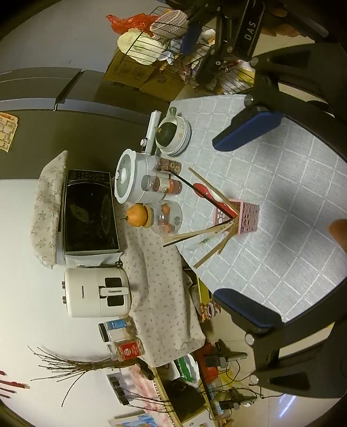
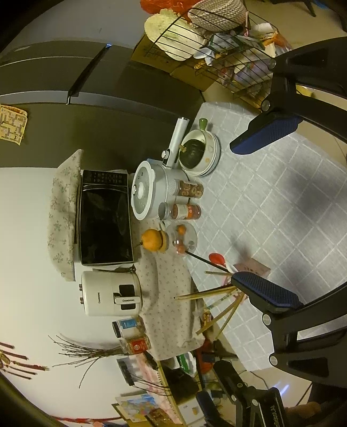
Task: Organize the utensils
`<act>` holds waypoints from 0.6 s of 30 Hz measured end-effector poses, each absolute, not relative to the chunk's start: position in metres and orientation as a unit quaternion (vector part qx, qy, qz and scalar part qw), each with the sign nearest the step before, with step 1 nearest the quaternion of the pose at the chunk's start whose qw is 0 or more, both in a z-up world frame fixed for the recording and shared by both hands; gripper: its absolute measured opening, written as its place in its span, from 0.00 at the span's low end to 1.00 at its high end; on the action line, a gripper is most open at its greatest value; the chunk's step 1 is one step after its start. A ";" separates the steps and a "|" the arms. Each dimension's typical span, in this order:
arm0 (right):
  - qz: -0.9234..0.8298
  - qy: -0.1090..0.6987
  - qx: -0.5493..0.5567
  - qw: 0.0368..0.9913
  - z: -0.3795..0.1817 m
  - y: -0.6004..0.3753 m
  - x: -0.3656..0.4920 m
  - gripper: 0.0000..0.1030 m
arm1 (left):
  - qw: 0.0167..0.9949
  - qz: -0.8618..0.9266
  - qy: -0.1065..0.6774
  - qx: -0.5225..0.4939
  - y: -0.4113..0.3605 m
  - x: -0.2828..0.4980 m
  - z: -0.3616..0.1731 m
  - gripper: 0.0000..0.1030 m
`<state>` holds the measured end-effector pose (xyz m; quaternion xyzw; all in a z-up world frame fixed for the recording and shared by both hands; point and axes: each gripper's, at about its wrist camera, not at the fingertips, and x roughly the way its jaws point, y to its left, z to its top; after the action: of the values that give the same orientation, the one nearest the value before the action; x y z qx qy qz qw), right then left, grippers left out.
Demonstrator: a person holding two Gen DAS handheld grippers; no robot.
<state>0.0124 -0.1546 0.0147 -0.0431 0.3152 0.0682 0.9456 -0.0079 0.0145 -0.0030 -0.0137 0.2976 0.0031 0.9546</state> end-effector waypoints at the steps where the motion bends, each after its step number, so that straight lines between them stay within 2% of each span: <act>1: 0.069 0.316 -0.042 0.945 0.015 -0.155 0.013 0.88 | 0.955 0.003 0.297 -0.014 0.014 -0.008 -0.003 0.99; 18: 0.070 0.312 -0.039 0.947 0.014 -0.155 0.012 0.88 | 0.957 0.002 0.290 -0.015 0.014 -0.010 0.000 0.99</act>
<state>0.0123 -0.1546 0.0140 -0.0386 0.3122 0.0704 0.9466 -0.0103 0.0141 -0.0001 -0.0150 0.2898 0.0021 0.9570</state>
